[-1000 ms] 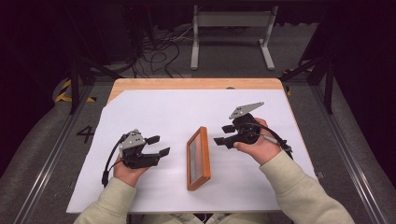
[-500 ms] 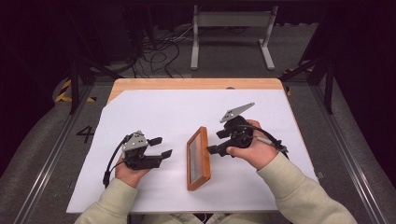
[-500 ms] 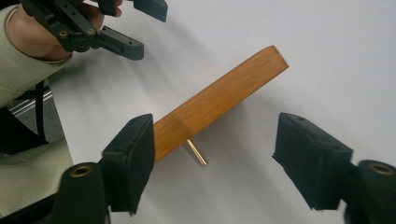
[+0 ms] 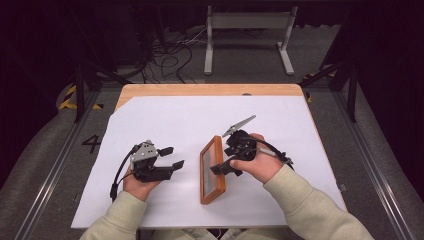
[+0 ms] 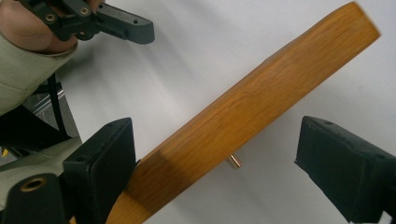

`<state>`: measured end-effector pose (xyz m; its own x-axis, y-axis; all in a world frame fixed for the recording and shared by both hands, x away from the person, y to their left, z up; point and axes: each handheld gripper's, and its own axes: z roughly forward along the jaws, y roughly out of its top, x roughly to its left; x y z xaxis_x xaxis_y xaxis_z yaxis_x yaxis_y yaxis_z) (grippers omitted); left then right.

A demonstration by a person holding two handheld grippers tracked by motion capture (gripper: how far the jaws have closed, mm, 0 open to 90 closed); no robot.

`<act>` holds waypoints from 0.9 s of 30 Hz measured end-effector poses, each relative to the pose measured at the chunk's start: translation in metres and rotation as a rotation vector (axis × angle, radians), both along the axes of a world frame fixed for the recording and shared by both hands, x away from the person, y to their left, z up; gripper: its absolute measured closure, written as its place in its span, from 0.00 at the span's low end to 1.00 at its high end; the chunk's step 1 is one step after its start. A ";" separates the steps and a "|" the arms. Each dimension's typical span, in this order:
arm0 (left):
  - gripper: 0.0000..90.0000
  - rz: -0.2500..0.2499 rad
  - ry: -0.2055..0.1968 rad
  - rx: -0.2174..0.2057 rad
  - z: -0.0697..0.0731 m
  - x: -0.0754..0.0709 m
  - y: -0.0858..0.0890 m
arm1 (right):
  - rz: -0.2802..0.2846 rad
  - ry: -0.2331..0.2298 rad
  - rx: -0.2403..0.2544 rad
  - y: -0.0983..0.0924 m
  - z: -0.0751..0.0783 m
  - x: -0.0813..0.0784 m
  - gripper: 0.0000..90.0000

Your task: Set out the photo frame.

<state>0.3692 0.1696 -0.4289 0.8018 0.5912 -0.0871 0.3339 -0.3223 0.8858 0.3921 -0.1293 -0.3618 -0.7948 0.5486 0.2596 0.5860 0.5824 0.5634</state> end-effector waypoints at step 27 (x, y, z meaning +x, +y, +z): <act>0.39 -0.005 0.005 -0.005 0.000 0.000 0.001 | -0.093 0.186 -0.027 0.022 -0.024 0.007 0.41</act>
